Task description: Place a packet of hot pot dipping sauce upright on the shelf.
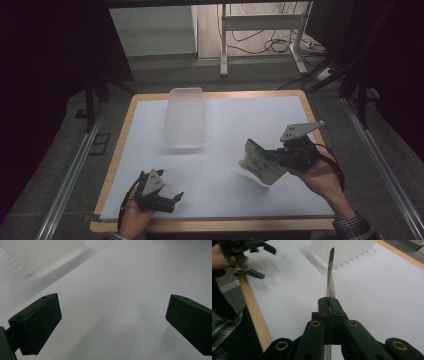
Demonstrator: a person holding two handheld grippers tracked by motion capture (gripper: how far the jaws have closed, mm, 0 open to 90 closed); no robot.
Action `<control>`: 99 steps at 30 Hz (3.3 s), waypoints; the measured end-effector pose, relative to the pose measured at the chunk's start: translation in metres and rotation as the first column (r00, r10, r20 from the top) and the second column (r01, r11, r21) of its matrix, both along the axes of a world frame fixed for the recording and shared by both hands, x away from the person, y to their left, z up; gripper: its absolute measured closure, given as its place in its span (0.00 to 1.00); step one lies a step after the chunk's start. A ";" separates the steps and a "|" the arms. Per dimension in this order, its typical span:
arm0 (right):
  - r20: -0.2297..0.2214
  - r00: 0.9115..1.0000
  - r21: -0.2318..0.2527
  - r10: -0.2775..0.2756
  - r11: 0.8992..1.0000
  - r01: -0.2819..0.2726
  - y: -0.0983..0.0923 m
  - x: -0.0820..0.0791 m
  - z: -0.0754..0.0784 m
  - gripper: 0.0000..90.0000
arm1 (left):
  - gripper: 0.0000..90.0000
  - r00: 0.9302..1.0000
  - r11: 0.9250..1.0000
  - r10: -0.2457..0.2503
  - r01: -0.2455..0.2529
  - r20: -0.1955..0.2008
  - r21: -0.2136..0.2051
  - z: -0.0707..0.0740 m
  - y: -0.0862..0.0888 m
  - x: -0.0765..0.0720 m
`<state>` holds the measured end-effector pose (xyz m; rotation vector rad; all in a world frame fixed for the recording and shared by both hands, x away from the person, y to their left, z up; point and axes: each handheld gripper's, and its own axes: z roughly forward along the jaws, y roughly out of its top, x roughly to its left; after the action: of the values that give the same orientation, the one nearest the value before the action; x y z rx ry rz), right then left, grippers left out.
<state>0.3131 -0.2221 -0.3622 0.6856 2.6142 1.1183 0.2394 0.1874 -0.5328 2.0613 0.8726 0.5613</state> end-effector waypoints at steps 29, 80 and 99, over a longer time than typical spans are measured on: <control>0.076 0.995 0.032 0.059 0.998 -0.062 0.036 0.059 0.025 0.99 | 0.00 0.999 0.999 0.029 -0.029 0.017 -0.026 0.003 0.006 0.000; 0.082 0.988 0.075 0.127 0.988 -0.134 0.123 0.118 0.025 0.99 | 0.00 0.999 0.998 0.035 -0.035 0.012 -0.043 0.003 0.008 0.000; 0.088 0.980 0.048 0.180 0.982 -0.184 0.172 0.132 0.023 0.99 | 0.00 0.999 0.998 0.032 -0.031 0.014 -0.045 0.003 0.007 0.000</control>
<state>0.4450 -0.0497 -0.3388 0.4059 2.6253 1.2466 0.2394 0.1948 -0.5298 2.0037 0.9031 0.5679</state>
